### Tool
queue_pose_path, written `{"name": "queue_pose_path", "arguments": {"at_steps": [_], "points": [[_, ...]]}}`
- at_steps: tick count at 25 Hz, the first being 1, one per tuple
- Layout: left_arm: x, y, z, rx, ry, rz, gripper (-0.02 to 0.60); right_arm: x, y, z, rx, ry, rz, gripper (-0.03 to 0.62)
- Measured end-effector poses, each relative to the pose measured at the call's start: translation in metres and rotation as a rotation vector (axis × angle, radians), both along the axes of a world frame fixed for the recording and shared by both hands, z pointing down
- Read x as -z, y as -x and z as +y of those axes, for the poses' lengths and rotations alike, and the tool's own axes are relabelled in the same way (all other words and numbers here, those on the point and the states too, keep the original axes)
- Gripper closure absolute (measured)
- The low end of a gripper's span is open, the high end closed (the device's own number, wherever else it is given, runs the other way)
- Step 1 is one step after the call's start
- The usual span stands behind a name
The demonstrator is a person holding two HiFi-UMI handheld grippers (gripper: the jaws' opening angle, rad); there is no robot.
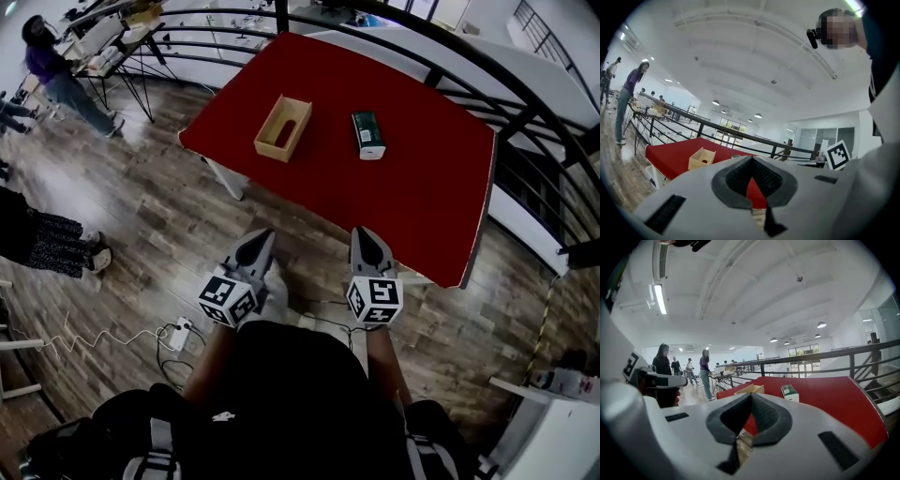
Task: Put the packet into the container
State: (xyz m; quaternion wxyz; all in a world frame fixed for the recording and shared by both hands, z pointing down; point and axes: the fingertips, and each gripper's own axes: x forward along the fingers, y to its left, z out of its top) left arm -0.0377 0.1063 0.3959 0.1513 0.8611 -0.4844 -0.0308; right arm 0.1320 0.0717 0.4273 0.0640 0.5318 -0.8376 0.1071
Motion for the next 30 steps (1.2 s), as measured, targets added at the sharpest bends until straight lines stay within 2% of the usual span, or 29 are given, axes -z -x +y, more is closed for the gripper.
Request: {"name": "queue_pose_path", "arguments": {"at_steps": [5, 11, 21, 27, 30], "points": [[-0.003, 0.032, -0.057, -0.009, 0.009, 0.013, 0.578, 0.0, 0.032, -0.055, -0.003, 0.011, 0.006, 0.572], [0.0, 0.063, -0.123, -0.057, 0.031, 0.032, 0.578, 0.012, 0.067, -0.11, -0.019, 0.017, 0.016, 0.572], [-0.006, 0.087, -0.196, -0.159, 0.062, 0.05, 0.578, -0.003, 0.081, -0.171, -0.152, 0.056, 0.039, 0.572], [-0.016, 0.095, -0.238, -0.213, 0.07, 0.045, 0.578, -0.025, 0.087, -0.204, -0.181, 0.11, 0.051, 0.572], [-0.025, 0.088, -0.254, -0.233, 0.092, 0.044, 0.578, -0.035, 0.08, -0.219, -0.185, 0.141, 0.071, 0.572]]}}
